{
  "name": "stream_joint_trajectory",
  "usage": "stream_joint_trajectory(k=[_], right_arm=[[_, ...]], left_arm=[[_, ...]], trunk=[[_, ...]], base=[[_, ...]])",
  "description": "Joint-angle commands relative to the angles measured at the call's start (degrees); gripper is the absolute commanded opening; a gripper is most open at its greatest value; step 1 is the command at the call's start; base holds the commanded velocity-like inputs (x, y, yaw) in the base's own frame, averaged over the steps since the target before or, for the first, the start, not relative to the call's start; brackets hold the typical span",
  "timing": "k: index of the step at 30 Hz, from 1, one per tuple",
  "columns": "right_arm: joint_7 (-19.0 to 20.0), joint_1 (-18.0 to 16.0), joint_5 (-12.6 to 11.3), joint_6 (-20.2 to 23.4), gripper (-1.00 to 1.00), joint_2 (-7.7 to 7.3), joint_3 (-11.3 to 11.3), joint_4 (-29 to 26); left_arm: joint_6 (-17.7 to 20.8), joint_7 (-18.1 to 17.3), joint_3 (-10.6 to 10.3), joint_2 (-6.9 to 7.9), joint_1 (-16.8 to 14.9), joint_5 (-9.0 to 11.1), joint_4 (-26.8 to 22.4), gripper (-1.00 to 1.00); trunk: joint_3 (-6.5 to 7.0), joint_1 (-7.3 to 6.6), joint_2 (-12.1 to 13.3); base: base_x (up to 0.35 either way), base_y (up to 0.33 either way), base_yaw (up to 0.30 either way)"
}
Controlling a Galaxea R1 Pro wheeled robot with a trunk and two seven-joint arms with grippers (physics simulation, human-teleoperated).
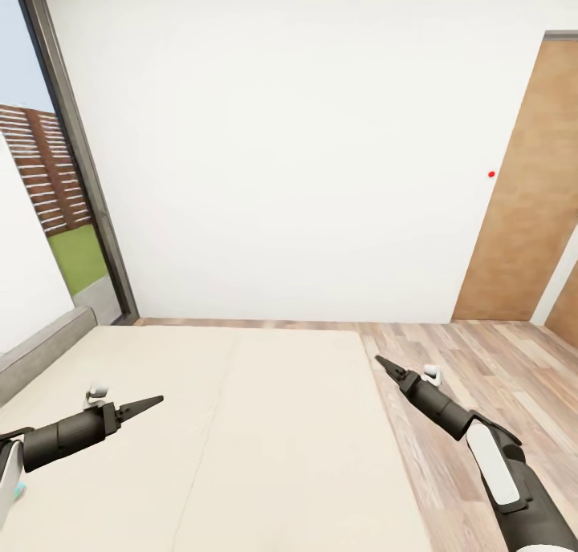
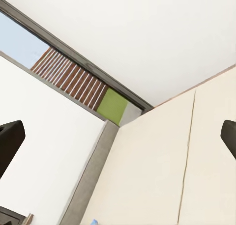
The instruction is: Put all the toys in the child's room - the three board games (two on the bed and one on the table), the two jigsaw puzzles on the table, and the tennis ball on the table - inside the toy box on the table in the child's room.
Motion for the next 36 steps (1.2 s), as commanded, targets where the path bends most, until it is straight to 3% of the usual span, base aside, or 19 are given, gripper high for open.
stream_joint_trajectory(k=[1, 29, 36], right_arm=[[0.03, -0.05, -0.30, 0.40, 1.00, 0.01, -0.08, 0.00], [-0.14, -0.05, -0.21, 0.34, 1.00, 0.01, 0.01, 0.05], [-0.14, -0.05, -0.21, 0.34, 1.00, 0.01, 0.01, 0.05]], left_arm=[[0.47, -0.10, 0.01, 0.01, -0.04, 0.15, 0.03, 1.00], [0.47, -0.10, 0.01, 0.01, -0.04, 0.13, 0.03, 1.00], [0.39, -0.09, 0.01, 0.01, -0.04, 0.13, 0.03, 1.00]], trunk=[[-0.10, 0.03, -0.11], [-0.10, 0.03, -0.11], [-0.10, 0.03, -0.11]], base=[[0.000, 0.289, 0.000], [0.013, 0.287, 0.000], [0.047, 0.097, 0.000]])
